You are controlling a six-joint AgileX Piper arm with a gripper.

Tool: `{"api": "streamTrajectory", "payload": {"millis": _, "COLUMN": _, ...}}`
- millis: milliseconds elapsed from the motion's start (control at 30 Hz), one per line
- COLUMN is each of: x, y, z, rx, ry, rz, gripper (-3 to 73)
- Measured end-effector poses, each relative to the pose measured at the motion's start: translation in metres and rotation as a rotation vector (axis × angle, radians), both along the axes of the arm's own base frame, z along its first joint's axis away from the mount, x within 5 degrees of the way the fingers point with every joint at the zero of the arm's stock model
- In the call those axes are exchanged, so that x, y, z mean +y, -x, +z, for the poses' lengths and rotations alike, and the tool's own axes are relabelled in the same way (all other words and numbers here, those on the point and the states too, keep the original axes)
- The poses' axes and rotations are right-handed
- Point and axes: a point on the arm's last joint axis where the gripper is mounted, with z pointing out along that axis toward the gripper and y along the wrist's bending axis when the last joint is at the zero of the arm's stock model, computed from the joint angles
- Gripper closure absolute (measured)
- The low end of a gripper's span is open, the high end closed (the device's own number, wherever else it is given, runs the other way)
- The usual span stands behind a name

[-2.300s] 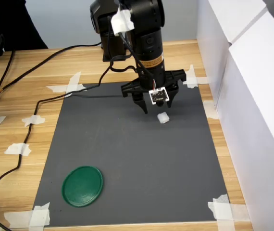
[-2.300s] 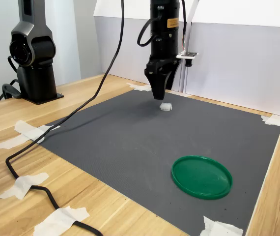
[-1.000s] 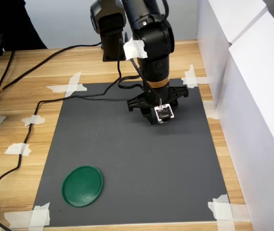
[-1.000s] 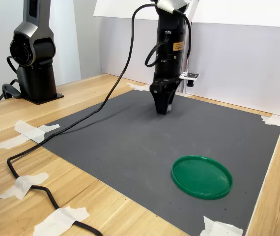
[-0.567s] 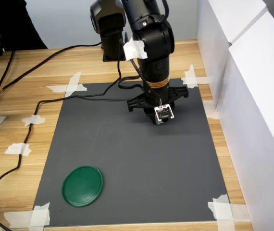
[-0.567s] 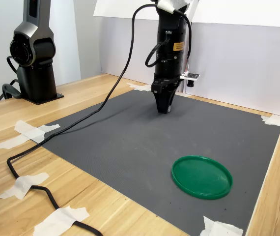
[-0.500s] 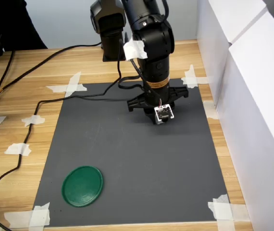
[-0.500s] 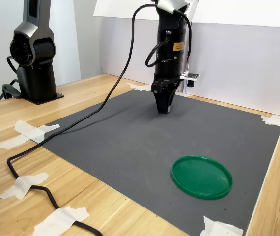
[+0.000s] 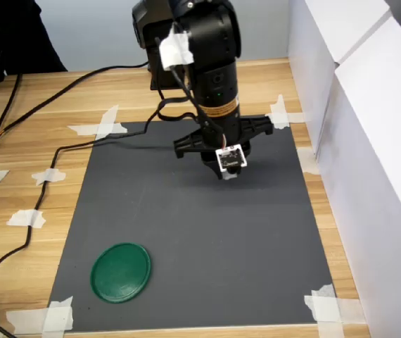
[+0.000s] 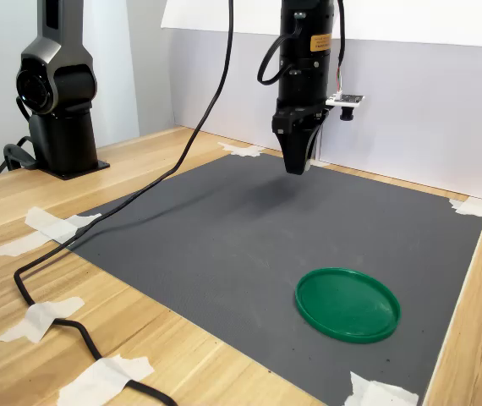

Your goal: Grasp a white terminal and put it on the green lid.

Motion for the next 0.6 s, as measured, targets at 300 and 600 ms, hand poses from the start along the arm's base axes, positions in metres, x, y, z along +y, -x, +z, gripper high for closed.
{"api": "streamTrajectory", "payload": {"millis": 300, "x": -0.079, "y": -0.023, "z": 0.012, "rx": -0.047, "ry": 0.023, "rz": -0.113, "gripper": 41.7}}
{"api": "streamTrajectory", "payload": {"millis": 600, "x": -0.137, "y": -0.057, "z": 0.002, "rx": -0.064, "ry": 0.112, "rz": -0.155, "gripper": 41.7}}
